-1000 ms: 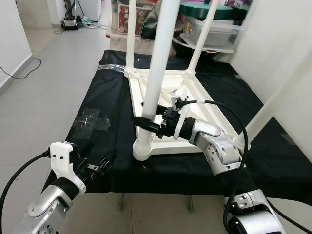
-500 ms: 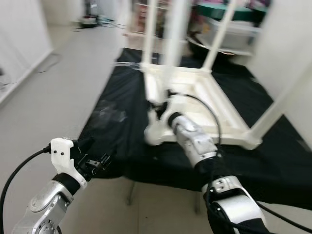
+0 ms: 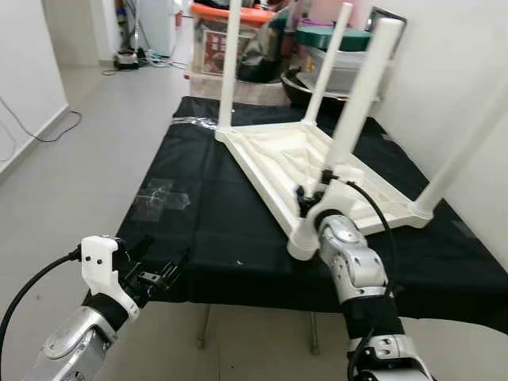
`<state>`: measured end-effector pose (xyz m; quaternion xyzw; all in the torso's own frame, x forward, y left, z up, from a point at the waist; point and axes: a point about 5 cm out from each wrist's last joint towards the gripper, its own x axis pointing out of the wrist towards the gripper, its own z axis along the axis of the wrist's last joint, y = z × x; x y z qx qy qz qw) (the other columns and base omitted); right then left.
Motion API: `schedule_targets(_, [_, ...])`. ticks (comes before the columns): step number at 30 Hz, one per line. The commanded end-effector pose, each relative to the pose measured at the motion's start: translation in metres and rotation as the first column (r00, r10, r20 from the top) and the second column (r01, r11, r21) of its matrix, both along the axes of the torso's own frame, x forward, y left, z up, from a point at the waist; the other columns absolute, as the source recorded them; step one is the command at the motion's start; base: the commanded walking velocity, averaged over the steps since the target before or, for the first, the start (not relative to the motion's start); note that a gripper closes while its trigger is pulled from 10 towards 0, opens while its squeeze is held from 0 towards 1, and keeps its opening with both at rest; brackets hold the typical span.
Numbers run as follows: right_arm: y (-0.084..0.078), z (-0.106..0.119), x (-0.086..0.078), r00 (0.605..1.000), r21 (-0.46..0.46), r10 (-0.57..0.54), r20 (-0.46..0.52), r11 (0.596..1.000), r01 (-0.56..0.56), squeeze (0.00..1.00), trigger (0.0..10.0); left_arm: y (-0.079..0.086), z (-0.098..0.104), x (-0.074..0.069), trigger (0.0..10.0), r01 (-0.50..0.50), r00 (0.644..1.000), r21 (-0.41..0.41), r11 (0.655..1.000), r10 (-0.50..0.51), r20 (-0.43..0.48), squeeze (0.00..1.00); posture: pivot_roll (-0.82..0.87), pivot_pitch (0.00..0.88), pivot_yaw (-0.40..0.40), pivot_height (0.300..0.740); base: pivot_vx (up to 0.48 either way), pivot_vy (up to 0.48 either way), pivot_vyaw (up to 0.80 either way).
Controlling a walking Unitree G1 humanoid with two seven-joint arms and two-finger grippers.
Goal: Building children table
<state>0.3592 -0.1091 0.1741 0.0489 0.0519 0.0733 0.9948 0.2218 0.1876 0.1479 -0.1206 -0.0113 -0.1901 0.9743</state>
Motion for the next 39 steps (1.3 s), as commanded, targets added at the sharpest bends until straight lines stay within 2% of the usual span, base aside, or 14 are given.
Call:
schedule_targets(1, [0.018, 0.015, 0.002, 0.991, 0.015, 0.114, 0.065, 0.993, -0.115, 0.00, 10.0, -0.002, -0.002, 0.000, 10.0, 0.011, 1.000, -0.002, 1.000, -0.011, -0.005, 0.00, 0.15, 0.000, -0.155, 0.740, 0.000, 0.000, 0.00])
schedule_targets(11, [0.049, 0.030, -0.031, 0.481, -0.071, 0.861, 0.165, 0.497, -0.865, 0.00, 9.1, -0.003, -0.001, 0.003, 10.0, 0.019, 1.000, -0.002, 1.000, -0.019, 0.003, 0.00, 0.17, 0.000, -0.171, 0.740, 0.000, 0.000, 0.00])
schedule_targets(12, [0.056, 0.024, -0.037, 0.434, -0.075, 0.888, 0.151, 0.448, -0.891, 0.00, 4.2, -0.003, -0.001, 0.003, 10.0, 0.018, 1.000, -0.002, 1.000, -0.018, 0.004, 0.00, 0.17, 0.000, -0.173, 0.740, 0.000, 0.000, 0.00])
schedule_targets(13, [0.060, 0.019, -0.042, 0.402, -0.078, 0.904, 0.142, 0.415, -0.906, 0.00, 4.2, -0.003, -0.001, 0.003, 10.0, 0.018, 1.000, -0.002, 1.000, -0.018, 0.005, 0.00, 0.17, 0.000, -0.173, 0.740, 0.000, 0.000, 0.00])
schedule_targets(14, [0.066, 0.012, -0.043, 0.409, -0.086, 0.905, 0.120, 0.420, -0.903, 0.00, 1.5, -0.003, -0.001, 0.003, 10.0, 0.014, 1.000, -0.003, 1.000, -0.014, 0.006, 0.00, 0.17, 0.000, -0.175, 0.740, 0.000, 0.000, 0.00])
schedule_targets(17, [0.071, 0.003, -0.038, 0.470, -0.110, 0.879, 0.086, 0.477, -0.872, 0.00, 1.5, -0.003, -0.001, 0.003, 10.0, 0.010, 1.000, -0.002, 1.000, -0.010, 0.007, 0.00, 0.17, 0.000, -0.177, 0.740, 0.000, 0.000, 0.00])
schedule_targets(19, [0.070, -0.007, -0.014, 0.697, -0.069, 0.716, 0.039, 0.698, -0.713, 0.00, 0.0, -0.003, -0.001, 0.003, 10.0, 0.006, 1.000, -0.001, 1.000, -0.006, 0.008, 0.00, 0.17, 0.000, -0.177, 0.740, 0.000, 0.000, 0.00])
schedule_targets(21, [0.069, -0.009, -0.009, 0.739, -0.053, 0.673, 0.025, 0.740, -0.671, 0.00, 0.0, -0.003, -0.001, 0.003, 10.0, 0.006, 1.000, -0.001, 1.000, -0.006, 0.008, 0.00, 0.17, 0.000, -0.177, 0.740, 0.000, 0.000, 0.00])
schedule_targets(22, [0.017, -0.026, 0.017, 0.973, -0.055, 0.187, -0.137, 0.979, -0.196, 0.00, 0.0, -0.003, -0.001, 0.002, 10.0, 0.008, 1.000, -0.002, 1.000, -0.008, 0.008, 0.00, 0.16, 0.000, -0.170, 0.740, 0.000, 0.000, 0.00])
schedule_targets(29, [-0.045, -0.040, 0.010, 0.914, -0.212, -0.334, -0.231, 0.934, 0.288, 0.00, 0.0, -0.003, 0.000, 0.001, 10.0, 0.012, 1.000, -0.006, 1.000, -0.012, 0.009, 0.00, 0.15, 0.000, -0.163, 0.740, 0.000, 0.000, 0.00])
schedule_targets(30, [-0.053, -0.038, -0.007, 0.886, -0.269, -0.409, -0.217, 0.898, 0.348, 0.00, 10.0, -0.003, 0.001, 0.000, 10.0, 0.015, 1.000, -0.008, 1.000, -0.015, 0.010, 0.00, 0.13, 0.000, -0.151, 0.740, 0.000, 0.000, 0.00])
schedule_targets(35, [-0.015, -0.029, -0.012, 0.964, -0.158, -0.173, -0.200, 0.977, 0.142, 0.00, 10.0, -0.003, 0.001, 0.000, 10.0, 0.019, 1.000, -0.008, 1.000, -0.019, 0.008, 0.00, 0.14, 0.000, -0.150, 0.740, 0.000, 0.000, 0.00])
schedule_targets(36, [0.008, -0.013, -0.010, 0.995, -0.018, 0.007, -0.097, 1.000, -0.009, 1.00, 10.0, -0.003, 0.000, 0.000, 10.0, 0.021, 1.000, -0.008, 1.000, -0.021, 0.008, 0.00, 0.15, 0.000, -0.156, 0.740, 0.000, 0.000, 0.00])
schedule_targets(39, [0.025, 0.006, -0.005, 0.984, 0.033, 0.180, 0.010, 0.983, -0.180, 1.00, 10.0, -0.003, 0.000, 0.000, 10.0, 0.021, 1.000, -0.007, 1.000, -0.021, 0.008, 0.00, 0.15, 0.000, -0.158, 0.740, 0.000, 0.000, 0.00])
